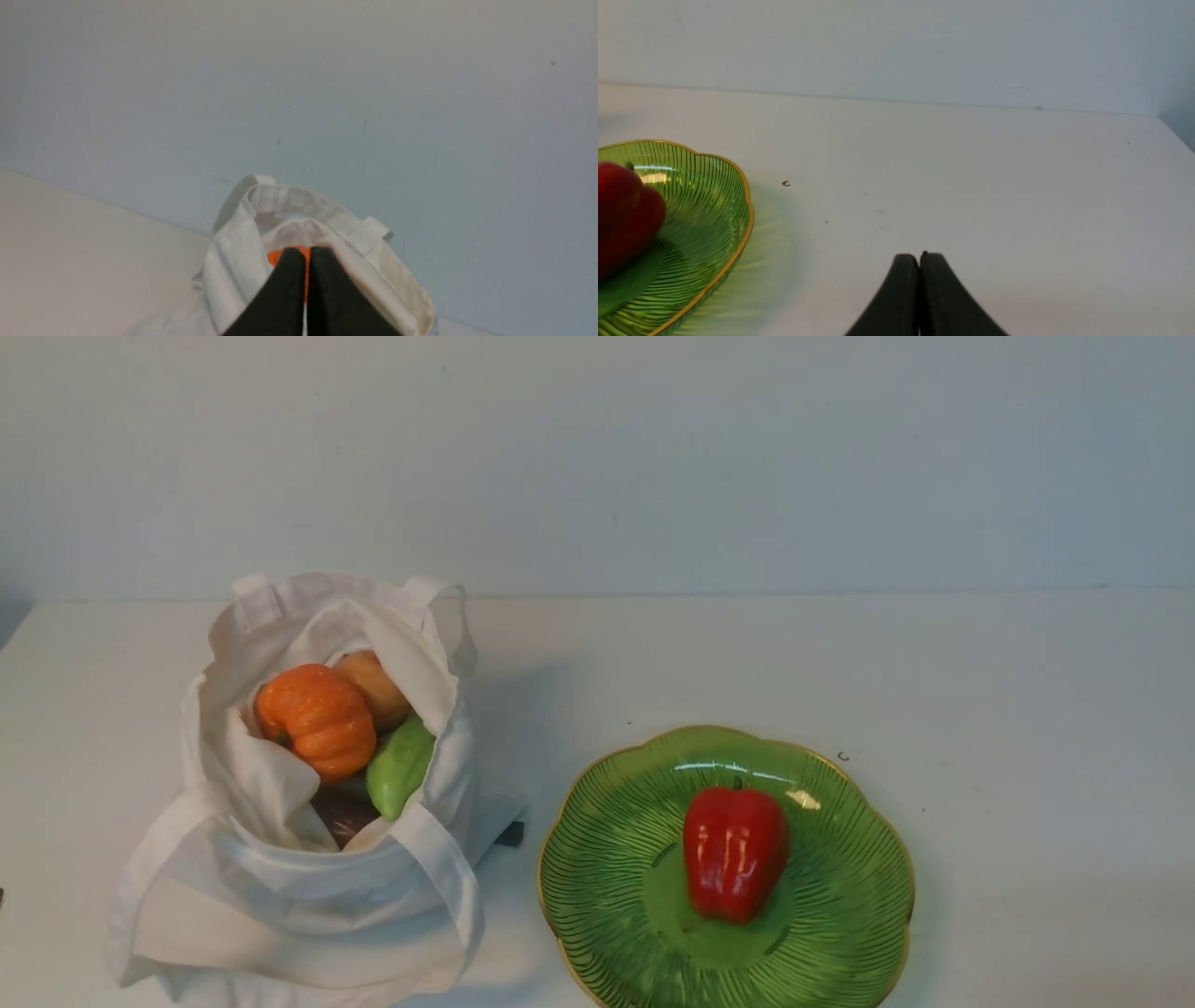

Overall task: Take vegetables from cloth bag on white table place on plate.
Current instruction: 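Reach into the cloth bag and grasp the pumpkin with the left gripper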

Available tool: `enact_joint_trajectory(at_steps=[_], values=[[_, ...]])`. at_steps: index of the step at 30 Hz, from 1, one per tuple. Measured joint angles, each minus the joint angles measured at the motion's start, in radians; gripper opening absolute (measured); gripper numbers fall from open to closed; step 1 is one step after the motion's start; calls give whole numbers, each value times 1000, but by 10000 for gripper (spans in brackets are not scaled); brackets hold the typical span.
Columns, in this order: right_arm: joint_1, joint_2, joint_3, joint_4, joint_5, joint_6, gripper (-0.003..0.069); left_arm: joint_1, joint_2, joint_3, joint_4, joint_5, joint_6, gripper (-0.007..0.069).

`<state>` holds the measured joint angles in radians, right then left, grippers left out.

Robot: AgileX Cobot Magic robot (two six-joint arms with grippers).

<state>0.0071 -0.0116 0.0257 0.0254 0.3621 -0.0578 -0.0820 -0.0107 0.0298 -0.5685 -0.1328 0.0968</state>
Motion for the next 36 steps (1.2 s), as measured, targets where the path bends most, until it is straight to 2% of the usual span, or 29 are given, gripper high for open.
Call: enact_joint_trajectory(at_steps=[6, 10, 11, 13, 16, 21, 24, 28, 36], values=[[0, 0, 0, 0, 0, 0, -15, 0, 1, -52, 7, -299, -86, -5], [0, 0, 0, 0, 0, 0, -15, 0, 65, -227, 157, -253, -68, -5], [0, 0, 0, 0, 0, 0, -15, 0, 131, -334, 247, -132, -57, -5], [0, 0, 0, 0, 0, 0, -15, 0, 243, -470, 339, 75, -52, -5], [0, 0, 0, 0, 0, 0, -15, 0, 425, -634, 417, 378, -45, -5], [0, 0, 0, 0, 0, 0, -15, 0, 797, -882, 462, 884, -14, -5], [0, 0, 0, -1, 0, 0, -15, 0, 970, -998, 466, 1066, 33, -5], [0, 0, 0, -1, 0, 0, -15, 0, 1206, -1150, 464, 1201, 142, -5], [0, 0, 0, -1, 0, 0, -15, -38, 1516, -1334, 420, 1259, 333, -5]])
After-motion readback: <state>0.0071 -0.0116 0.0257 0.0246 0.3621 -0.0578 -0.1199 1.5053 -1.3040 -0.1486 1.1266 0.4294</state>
